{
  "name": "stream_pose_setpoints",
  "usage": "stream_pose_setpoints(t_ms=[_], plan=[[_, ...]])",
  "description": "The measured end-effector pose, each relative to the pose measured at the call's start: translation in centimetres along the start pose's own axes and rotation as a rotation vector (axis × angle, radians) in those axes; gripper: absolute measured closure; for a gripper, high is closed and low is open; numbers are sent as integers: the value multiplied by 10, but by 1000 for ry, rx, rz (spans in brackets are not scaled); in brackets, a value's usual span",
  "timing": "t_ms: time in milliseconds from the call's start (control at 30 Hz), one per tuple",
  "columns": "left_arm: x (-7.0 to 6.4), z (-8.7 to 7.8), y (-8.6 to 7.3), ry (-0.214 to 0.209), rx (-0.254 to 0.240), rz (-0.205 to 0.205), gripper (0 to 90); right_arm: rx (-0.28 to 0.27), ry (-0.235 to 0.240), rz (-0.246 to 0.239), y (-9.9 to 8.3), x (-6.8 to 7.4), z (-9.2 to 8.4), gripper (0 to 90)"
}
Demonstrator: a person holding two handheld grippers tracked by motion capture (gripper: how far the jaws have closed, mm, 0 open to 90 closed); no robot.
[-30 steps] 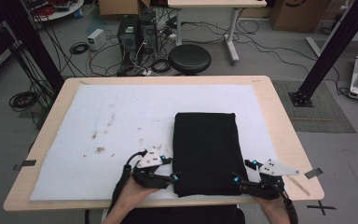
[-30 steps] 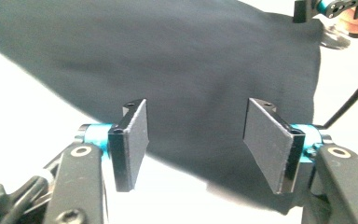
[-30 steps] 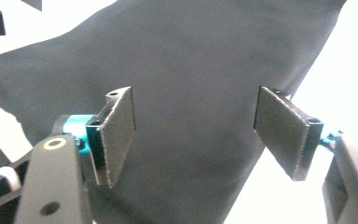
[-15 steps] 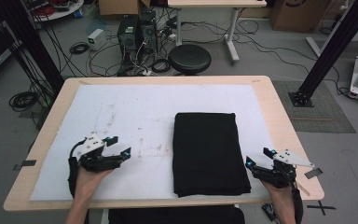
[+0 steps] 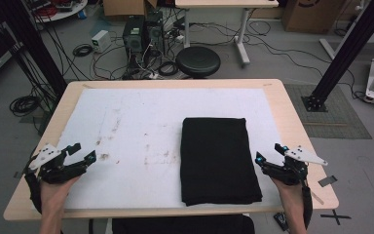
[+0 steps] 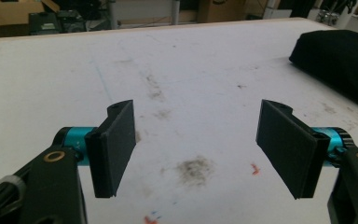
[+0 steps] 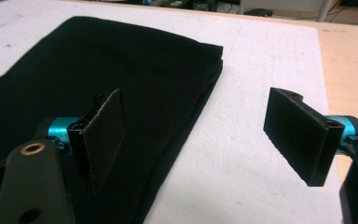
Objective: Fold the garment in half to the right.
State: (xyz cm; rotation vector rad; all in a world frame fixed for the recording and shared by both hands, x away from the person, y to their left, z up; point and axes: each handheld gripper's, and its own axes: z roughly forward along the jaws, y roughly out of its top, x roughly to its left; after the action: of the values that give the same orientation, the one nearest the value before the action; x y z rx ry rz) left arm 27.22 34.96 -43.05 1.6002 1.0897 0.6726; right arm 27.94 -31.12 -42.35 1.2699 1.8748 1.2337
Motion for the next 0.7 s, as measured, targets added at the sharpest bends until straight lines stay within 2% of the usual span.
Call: stream_pose_setpoints(t_ms=[133,167,233,700], plan=[[7,-7,-4,21,-6,-18,285,5,5,-4,-2,0,1,214],[10,-10,-5,29,-6,-27,285,21,14,21,-6,-5,2,214],[11,-12,-6,34,-6,-30,285,19,15,24,-6,-6,3,214],[6,-9,-8,23,20,-10,285,23,37,29,-7,-7,6,214]])
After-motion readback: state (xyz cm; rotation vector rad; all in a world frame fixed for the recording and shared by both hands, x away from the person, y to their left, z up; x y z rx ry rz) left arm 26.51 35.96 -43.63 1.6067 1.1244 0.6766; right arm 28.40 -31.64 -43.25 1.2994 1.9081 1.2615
